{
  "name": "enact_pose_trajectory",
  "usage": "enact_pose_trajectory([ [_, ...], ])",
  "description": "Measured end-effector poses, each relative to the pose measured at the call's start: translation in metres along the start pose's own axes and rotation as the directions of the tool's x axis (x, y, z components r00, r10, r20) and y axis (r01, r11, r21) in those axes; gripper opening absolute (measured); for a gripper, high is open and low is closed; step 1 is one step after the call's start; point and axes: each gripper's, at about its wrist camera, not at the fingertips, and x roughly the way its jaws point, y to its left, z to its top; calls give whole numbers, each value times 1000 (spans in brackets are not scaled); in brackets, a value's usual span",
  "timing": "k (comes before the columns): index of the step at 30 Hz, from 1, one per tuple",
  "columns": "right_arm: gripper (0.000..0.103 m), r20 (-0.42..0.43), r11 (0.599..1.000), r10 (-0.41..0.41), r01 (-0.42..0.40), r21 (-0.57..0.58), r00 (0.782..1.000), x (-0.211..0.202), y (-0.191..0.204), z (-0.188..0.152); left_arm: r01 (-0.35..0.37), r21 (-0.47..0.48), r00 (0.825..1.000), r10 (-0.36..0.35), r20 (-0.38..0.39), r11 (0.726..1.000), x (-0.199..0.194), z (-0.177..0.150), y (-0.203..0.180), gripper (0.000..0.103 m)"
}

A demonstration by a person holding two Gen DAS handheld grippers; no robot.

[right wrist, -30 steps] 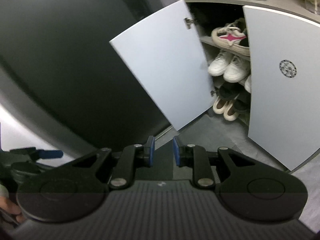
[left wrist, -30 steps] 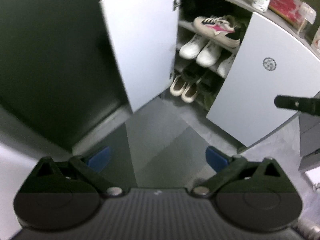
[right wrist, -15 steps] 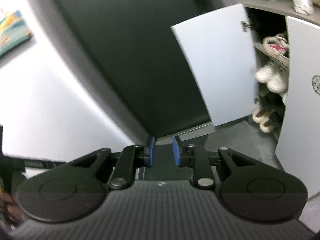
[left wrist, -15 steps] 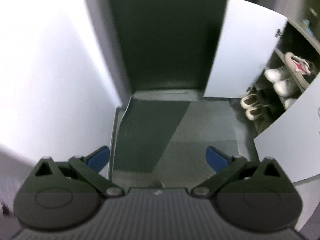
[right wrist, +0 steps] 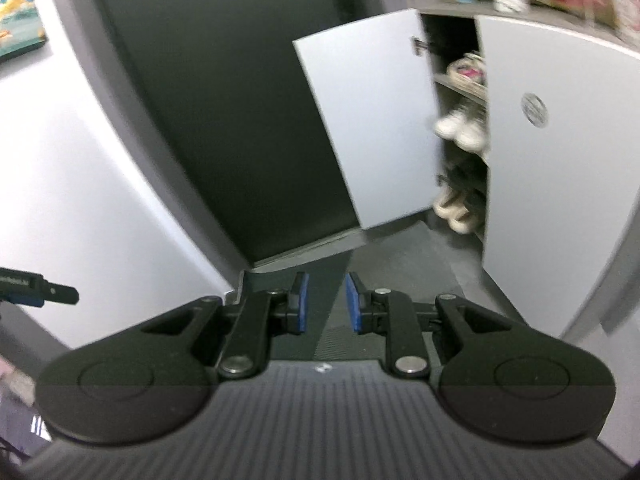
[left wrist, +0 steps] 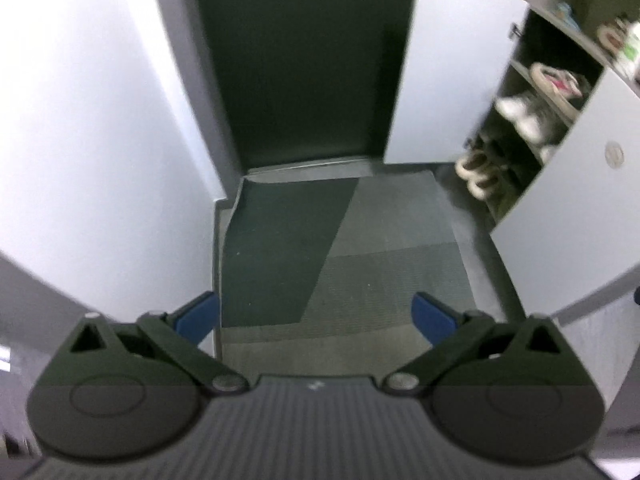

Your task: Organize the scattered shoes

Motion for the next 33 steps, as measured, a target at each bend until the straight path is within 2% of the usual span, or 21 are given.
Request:
enact_pose_trajectory([
  [4,24,21,996,-76,75,42,997,16,21,-40,-31,67,999,33,-26,997,62,-12,28,103],
  [5,24,19,997,-69,68,47,997,22,21,-45,-45,76,998,48,-30,996,79,-16,36,103],
  [8,24,35,998,-11,8,70,999,63,19,-67,-63,25,998,63,9,998,120,-40,51,103],
  [11,24,57,997,20,-25,77,998,97,10,-91,-54,-12,998,54,41,998,182,-81,45,103],
  [13,24,60,998,31,-33,48,998,138,-1,-128,-45,-37,997,47,60,998,229,-110,37,103],
  [16,24,72,999,16,-19,34,997,179,-15,-170,-29,-70,996,35,82,997,295,-139,23,103],
  [18,24,85,1000,6,-8,25,996,210,-25,-203,-29,-120,994,42,104,992,351,-170,13,103],
  [21,24,104,999,-3,-1,47,995,254,-43,-251,-42,-207,976,84,201,977,398,-192,13,103],
  [24,24,124,996,17,-28,83,992,287,-57,-281,-49,-221,955,110,275,974,425,-204,12,103],
  [26,24,139,993,52,-65,95,989,304,-65,-289,-63,-217,943,129,306,974,435,-213,5,103],
  [30,24,184,988,135,-147,55,974,307,-67,-299,-50,-213,937,120,327,976,435,-237,-12,103],
  [33,24,156,990,136,-139,7,978,302,-67,-317,-76,-192,938,135,318,979,427,-251,-26,103],
])
